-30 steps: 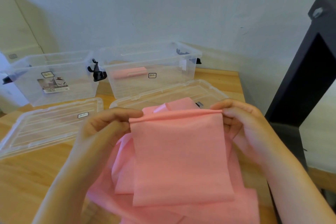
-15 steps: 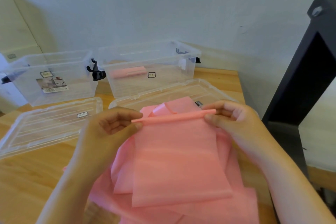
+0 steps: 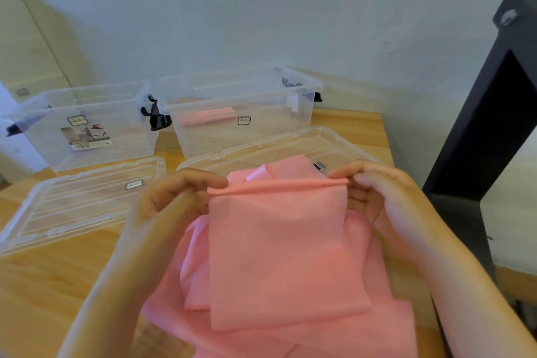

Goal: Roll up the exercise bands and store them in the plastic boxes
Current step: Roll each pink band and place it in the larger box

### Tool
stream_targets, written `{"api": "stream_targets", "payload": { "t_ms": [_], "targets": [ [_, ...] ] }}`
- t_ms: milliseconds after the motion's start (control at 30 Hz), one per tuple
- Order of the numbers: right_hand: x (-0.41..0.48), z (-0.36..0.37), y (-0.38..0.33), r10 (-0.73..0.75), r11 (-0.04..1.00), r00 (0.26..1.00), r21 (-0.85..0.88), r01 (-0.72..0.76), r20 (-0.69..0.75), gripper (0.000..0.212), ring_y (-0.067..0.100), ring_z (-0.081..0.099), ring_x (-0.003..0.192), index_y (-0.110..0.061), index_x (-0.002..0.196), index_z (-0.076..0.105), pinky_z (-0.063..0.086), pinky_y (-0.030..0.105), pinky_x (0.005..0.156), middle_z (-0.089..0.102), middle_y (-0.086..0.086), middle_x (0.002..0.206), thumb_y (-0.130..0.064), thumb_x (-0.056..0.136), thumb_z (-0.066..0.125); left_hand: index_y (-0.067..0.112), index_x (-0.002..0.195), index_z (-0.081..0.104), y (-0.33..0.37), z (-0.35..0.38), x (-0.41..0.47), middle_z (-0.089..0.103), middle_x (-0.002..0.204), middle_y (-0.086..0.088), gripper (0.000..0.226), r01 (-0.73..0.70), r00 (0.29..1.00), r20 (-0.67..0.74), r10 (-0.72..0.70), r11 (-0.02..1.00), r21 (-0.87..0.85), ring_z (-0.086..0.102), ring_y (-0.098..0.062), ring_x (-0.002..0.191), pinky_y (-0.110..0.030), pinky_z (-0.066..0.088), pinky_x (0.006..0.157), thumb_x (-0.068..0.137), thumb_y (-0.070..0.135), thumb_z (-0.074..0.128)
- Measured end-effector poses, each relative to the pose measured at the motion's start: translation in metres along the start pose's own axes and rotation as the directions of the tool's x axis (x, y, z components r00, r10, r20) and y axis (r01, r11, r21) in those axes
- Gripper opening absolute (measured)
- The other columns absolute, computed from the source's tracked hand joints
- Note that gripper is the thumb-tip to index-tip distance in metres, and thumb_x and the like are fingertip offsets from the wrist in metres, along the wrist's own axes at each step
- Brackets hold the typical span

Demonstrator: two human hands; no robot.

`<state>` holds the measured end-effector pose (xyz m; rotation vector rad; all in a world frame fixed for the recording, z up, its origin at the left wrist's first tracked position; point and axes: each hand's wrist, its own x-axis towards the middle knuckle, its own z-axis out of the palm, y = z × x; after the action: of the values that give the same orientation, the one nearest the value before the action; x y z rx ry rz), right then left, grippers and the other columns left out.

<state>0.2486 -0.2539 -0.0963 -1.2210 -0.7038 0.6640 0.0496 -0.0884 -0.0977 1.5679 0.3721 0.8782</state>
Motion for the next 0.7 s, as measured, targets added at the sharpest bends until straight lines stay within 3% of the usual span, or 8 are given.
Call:
{"api": "stream_targets", "payload": {
  "t_ms": [67, 133, 267, 400, 533, 700],
  "targets": [
    [-0.0021, 0.001, -0.0011, -0.014, 0.999, 1.0, -0.053, 0.014, 0.0, 0.022, 0.014, 0.066, 0.071, -0.013, 0.075, 0.074, 0.053, 0.021, 0.063, 0.07, 0.006, 0.078, -0.018, 0.087, 0.057, 0.019, 0.075, 0.076, 0.0019, 0.0031, -0.0001, 0.07, 0.08, 0.003, 0.009, -0.036, 0.999, -0.002, 0.036, 0.998, 0.057, 0.064, -0.009, 0.078, -0.018, 0.051, 0.072, 0.067, 0.021, 0.076],
    [-0.0042, 0.0023, -0.0023, -0.045, 0.987, 0.999, -0.153, 0.043, -0.01, 0.007, 0.01, 0.065, 0.071, -0.014, 0.08, 0.072, 0.051, 0.016, 0.063, 0.071, 0.002, 0.077, -0.018, 0.077, 0.067, 0.013, 0.079, 0.073, 0.0015, 0.0081, -0.0001, 0.071, 0.074, 0.007, 0.008, -0.066, 0.997, -0.033, 0.071, 0.99, 0.125, 0.064, -0.003, 0.073, -0.011, 0.05, 0.07, 0.074, 0.007, 0.075],
    [-0.0031, 0.0038, -0.0008, -0.068, 0.965, 0.997, -0.254, 0.059, -0.029, 0.02, 0.005, 0.065, 0.069, -0.014, 0.096, 0.071, 0.049, 0.012, 0.064, 0.069, -0.003, 0.072, -0.002, 0.081, 0.068, 0.015, 0.093, 0.071, -0.0012, 0.0082, 0.0014, 0.07, 0.07, 0.002, 0.027, -0.042, 0.996, -0.07, 0.052, 0.99, 0.138, 0.064, -0.004, 0.067, -0.011, 0.052, 0.07, 0.068, 0.003, 0.073],
    [-0.0028, 0.0046, -0.0002, -0.099, 0.947, 0.994, -0.31, 0.08, -0.046, 0.016, 0.001, 0.063, 0.072, -0.013, 0.09, 0.073, 0.049, 0.011, 0.065, 0.069, -0.008, 0.074, -0.001, 0.082, 0.067, 0.012, 0.084, 0.071, -0.0029, 0.0085, 0.0026, 0.072, 0.077, 0.003, 0.017, -0.034, 0.996, -0.077, 0.046, 0.989, 0.146, 0.065, -0.006, 0.073, -0.011, 0.051, 0.07, 0.067, 0.008, 0.072],
    [-0.0046, 0.0055, -0.0017, -0.088, 0.969, 0.995, -0.233, 0.077, -0.036, 0.011, 0.006, 0.064, 0.064, -0.011, 0.089, 0.07, 0.05, 0.015, 0.06, 0.069, 0.0, 0.067, -0.004, 0.086, 0.063, 0.015, 0.083, 0.069, -0.0032, 0.0106, 0.0026, 0.065, 0.061, -0.002, 0.009, -0.014, 0.998, -0.064, 0.02, 0.996, 0.09, 0.058, -0.008, 0.061, -0.014, 0.049, 0.063, 0.078, 0.008, 0.066],
    [-0.0042, 0.0039, -0.0053, -0.043, 0.999, 0.999, -0.026, 0.043, 0.003, 0.014, 0.006, 0.061, 0.061, -0.014, 0.081, 0.073, 0.049, 0.015, 0.055, 0.066, -0.001, 0.069, -0.008, 0.074, 0.063, 0.024, 0.084, 0.074, -0.0026, 0.0038, 0.0014, 0.06, 0.064, -0.004, 0.018, 0.025, 1.0, -0.012, -0.026, 0.999, -0.044, 0.056, -0.011, 0.061, -0.017, 0.051, 0.062, 0.067, 0.024, 0.082]
  ]
}}
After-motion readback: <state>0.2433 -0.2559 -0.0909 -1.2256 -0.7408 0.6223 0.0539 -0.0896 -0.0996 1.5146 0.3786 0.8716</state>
